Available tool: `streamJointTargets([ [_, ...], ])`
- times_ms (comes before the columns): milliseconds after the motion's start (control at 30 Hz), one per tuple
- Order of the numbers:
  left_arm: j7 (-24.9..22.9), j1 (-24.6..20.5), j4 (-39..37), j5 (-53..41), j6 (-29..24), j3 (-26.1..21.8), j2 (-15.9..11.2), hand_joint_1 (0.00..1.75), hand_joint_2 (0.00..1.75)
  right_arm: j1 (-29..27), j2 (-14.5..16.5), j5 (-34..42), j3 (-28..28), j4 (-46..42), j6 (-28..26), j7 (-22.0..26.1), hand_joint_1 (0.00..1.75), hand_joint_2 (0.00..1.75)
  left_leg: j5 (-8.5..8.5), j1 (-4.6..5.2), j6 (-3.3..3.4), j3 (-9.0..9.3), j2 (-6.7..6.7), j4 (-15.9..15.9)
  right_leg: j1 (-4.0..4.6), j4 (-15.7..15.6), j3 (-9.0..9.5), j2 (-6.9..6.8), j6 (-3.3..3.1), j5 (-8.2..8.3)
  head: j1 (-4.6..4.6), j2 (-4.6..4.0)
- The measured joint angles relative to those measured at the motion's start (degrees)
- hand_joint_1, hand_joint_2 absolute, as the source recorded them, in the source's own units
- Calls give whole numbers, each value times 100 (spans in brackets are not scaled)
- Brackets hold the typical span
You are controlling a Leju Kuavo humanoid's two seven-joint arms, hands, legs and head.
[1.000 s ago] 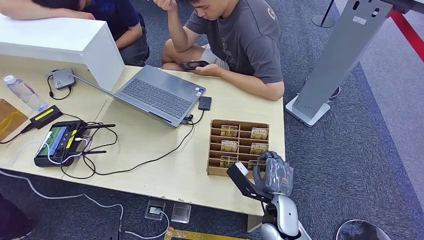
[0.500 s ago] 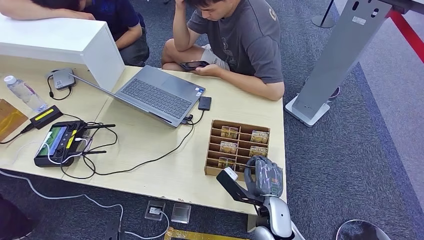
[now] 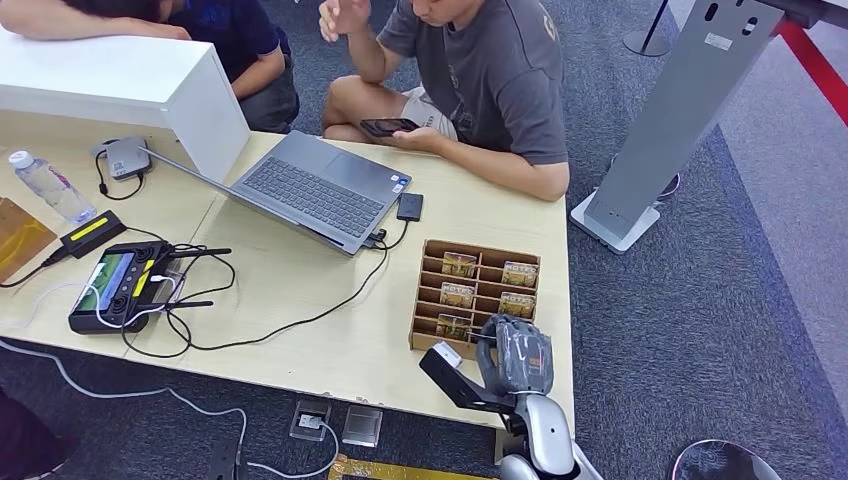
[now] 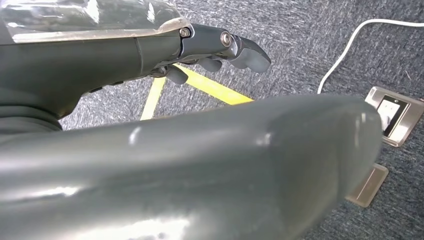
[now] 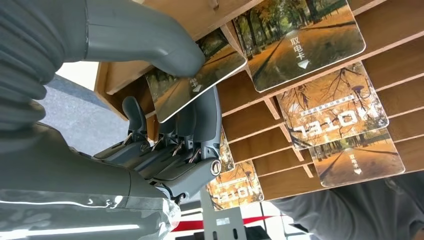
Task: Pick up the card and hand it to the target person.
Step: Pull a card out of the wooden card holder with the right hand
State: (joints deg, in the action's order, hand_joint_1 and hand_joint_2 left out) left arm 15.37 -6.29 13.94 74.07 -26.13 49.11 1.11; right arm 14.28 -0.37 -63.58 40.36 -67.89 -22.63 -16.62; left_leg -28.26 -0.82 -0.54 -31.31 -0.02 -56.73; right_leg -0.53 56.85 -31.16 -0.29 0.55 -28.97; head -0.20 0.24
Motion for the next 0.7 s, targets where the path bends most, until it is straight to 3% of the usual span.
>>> streamJointTargets([
  [700,63,3,0,130,-30,0,0,0,0,145,-63,29,-20,-308,-225,34,147,175,0,0,0,1,0,-1,0,0,1,0,0,1,1,0],
])
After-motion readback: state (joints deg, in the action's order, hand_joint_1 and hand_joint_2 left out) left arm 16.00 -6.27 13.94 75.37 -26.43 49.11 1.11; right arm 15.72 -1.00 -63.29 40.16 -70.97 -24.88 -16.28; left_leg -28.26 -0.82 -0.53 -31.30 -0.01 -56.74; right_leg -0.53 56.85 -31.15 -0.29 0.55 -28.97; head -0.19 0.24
